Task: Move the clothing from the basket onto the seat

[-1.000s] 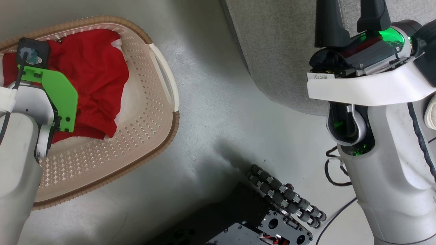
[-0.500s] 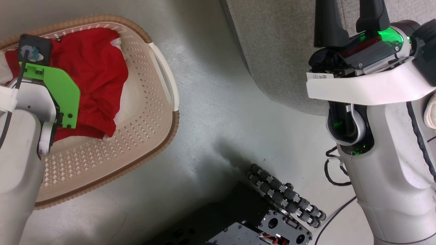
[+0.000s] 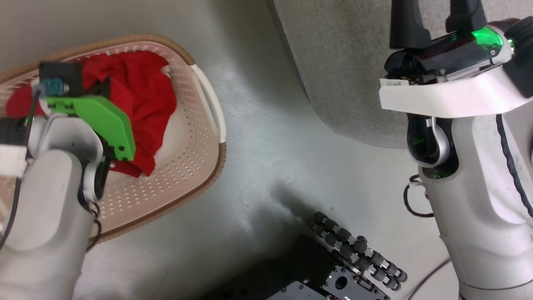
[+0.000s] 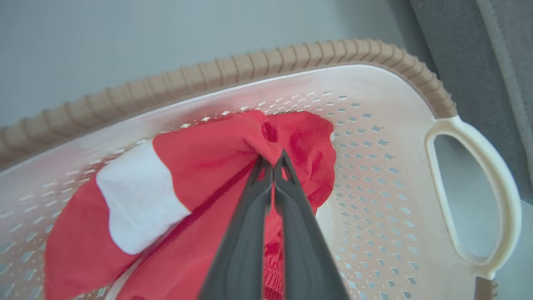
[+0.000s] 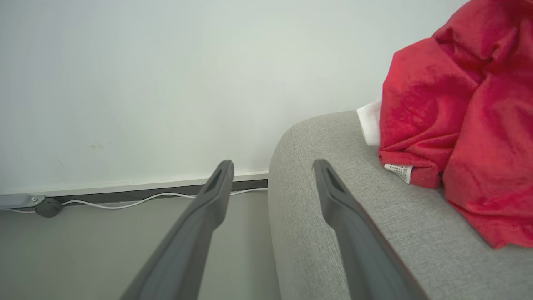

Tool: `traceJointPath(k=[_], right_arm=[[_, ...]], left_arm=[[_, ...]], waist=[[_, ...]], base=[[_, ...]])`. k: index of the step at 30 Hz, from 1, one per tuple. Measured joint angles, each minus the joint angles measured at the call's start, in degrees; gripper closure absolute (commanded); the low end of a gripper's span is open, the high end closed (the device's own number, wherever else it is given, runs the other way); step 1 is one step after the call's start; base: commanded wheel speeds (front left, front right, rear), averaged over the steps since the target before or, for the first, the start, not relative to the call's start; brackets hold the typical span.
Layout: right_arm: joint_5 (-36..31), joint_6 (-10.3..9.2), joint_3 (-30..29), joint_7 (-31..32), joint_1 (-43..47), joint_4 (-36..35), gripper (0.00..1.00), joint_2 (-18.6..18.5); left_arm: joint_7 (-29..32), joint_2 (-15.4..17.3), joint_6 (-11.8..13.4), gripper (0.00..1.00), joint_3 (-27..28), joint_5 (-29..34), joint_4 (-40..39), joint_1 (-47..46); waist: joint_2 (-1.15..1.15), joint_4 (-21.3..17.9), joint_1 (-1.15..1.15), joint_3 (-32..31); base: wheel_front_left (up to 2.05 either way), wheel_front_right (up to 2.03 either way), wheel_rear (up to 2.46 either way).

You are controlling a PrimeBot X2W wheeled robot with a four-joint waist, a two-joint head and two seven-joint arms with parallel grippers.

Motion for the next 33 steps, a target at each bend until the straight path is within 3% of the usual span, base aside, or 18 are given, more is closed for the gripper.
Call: traceJointPath(k=[7,15,28,33], right_arm=[[-6.1,2.50,-2.9,0.0,-0.1,0.9,0.00,-0.2],[-9.2,4.57,-6.3,0.0,-1.2,1.6,0.00,-4.1],[-10.8,6.64,-8.2,0.0,4.4,3.9,0.00,-8.2],[-12.6,8.48,-5.4,0.0,8.6,5.1,0.00,-9.4]], left_arm=[[-9.7,-2.8,-0.8,1.00,3.2,-5.6,-2.3,7.6],[-20.8,-2.9,-1.4,1.00,7.0,-6.0,-10.5,10.6],[-27.1,-7.0,-5.2,1.00,5.0,-8.9,-17.8,12.7],[-27.1,-8.4,-6.3,1.00,1.9,-9.0,-18.0,12.8]], waist=[[0.00,4.4,0.00,-4.8],[0.00,10.0,0.00,-10.3],[0.00,19.8,0.00,-20.2],[0.00,23.7,0.00,-24.1]], base=[[0.00,0.00,0.00],[0.00,0.00,0.00],[0.00,0.00,0.00],[0.00,0.00,0.00]])
